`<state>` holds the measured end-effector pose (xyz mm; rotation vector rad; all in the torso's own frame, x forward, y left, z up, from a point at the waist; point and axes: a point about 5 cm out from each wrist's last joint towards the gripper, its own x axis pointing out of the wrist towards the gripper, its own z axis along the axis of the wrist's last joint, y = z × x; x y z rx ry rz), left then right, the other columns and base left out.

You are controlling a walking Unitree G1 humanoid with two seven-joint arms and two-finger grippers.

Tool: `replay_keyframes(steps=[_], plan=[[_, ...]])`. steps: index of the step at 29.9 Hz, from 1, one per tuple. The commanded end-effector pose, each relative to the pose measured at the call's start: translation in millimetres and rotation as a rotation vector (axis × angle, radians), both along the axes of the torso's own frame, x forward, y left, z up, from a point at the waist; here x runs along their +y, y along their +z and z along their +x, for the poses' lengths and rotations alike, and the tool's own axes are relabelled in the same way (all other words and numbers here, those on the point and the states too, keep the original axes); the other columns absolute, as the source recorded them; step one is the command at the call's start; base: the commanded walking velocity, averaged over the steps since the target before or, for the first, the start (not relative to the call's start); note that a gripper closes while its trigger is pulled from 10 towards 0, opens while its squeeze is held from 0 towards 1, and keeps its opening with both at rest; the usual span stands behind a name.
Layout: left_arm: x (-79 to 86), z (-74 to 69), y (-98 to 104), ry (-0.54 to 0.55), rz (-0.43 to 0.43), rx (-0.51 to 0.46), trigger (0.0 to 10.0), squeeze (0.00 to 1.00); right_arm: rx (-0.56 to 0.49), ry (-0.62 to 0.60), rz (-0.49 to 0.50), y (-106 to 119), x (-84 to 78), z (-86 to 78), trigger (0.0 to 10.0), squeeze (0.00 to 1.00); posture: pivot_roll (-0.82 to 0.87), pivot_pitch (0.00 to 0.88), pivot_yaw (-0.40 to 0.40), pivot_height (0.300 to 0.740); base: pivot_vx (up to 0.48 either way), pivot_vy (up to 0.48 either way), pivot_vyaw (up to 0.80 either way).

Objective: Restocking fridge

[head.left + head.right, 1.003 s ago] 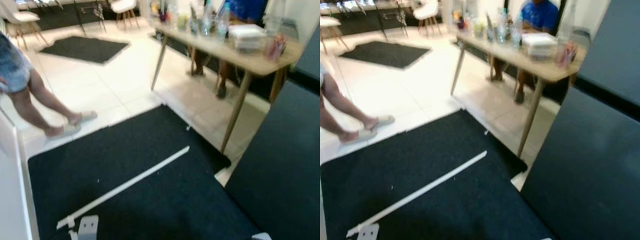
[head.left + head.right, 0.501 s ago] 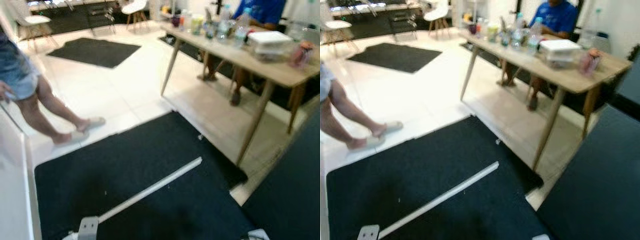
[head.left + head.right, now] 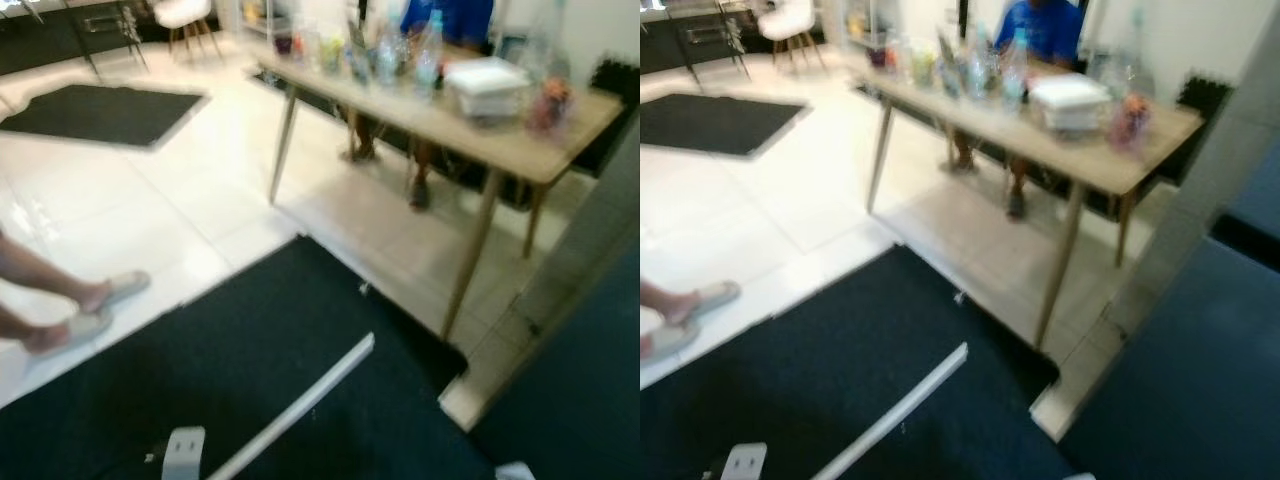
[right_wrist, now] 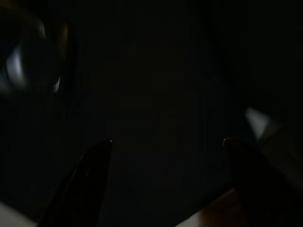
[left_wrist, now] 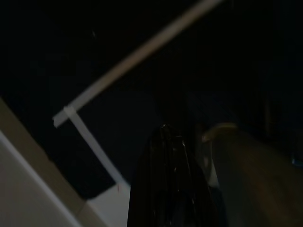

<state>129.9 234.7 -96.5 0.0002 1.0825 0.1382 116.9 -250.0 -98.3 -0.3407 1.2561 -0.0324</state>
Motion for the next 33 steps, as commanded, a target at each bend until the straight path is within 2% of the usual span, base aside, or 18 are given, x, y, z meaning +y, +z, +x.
replay_keyframes(steps=[1,16,18,26,33], plan=[[-3.3,-10.9,-4,0.001,-0.008,0.038,10.0,0.0,0.006,0.012,0.009,-2,6.3,-0.3,10.0,0.0,-0.04,0.0,-0.022,0.74,0.371,0.0,0.0],[-9.8,-7.2,-5,-0.018,-0.019,0.033,10.0,0.0,-0.001,0.029,0.009,0,11.1,10.5,10.0,0.0,-0.05,0.0,-0.026,0.74,0.367,0.0,0.0],[-9.9,-7.1,-5,-0.019,-0.019,0.033,10.0,0.0,0.003,0.034,0.011,0,11.3,10.1,10.0,0.0,-0.05,0.0,-0.026,0.74,0.349,0.0,-0.76],[-9.9,-7.8,-5,-0.025,-0.018,0.039,10.0,0.0,0.015,0.04,0.005,-1,7.5,5.1,10.0,0.0,-0.05,0.0,-0.027,0.74,0.346,0.0,-0.76],[-8.7,-10.0,-5,-0.026,-0.017,0.044,10.0,0.0,0.026,0.021,-0.004,-1,-5.1,-9.2,10.0,0.0,-0.05,0.0,-0.029,0.74,0.339,0.0,-0.23]])
